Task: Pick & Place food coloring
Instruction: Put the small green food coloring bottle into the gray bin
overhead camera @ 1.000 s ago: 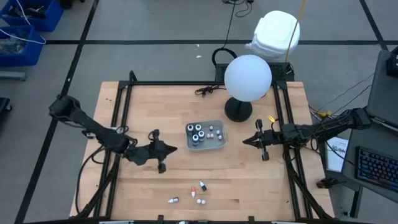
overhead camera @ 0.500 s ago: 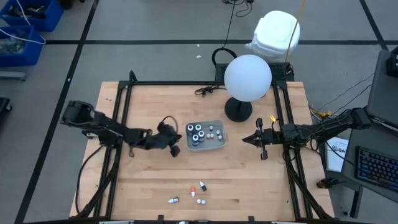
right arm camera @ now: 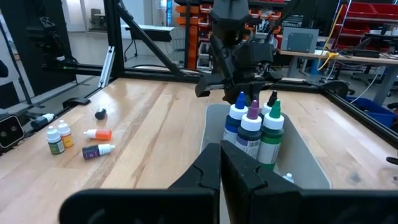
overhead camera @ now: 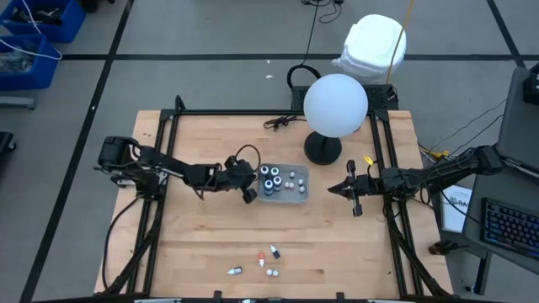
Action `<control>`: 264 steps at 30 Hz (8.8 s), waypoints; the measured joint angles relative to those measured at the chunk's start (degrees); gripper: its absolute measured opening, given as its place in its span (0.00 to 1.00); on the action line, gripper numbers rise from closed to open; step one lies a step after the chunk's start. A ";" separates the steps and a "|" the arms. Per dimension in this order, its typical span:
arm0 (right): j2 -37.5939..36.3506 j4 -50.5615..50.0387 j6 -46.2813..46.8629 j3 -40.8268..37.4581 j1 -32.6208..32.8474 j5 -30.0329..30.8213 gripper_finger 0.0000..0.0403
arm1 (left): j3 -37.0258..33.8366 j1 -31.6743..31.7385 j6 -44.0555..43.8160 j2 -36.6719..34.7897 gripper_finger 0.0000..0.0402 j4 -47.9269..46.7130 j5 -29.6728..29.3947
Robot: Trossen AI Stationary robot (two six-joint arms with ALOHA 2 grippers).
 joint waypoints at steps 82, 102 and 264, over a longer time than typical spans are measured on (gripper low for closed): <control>86.89 -39.53 15.29 85.77 25.94 8.90 0.35 | -37.66 -8.70 31.26 -58.03 0.14 19.20 -7.07; 91.27 -41.81 21.70 85.67 26.34 8.83 0.39 | -37.66 -8.70 29.40 -58.03 0.05 19.02 -7.03; 48.70 -42.59 12.19 57.99 -9.92 4.06 0.11 | -37.64 -8.68 28.24 -58.02 0.09 18.91 -7.49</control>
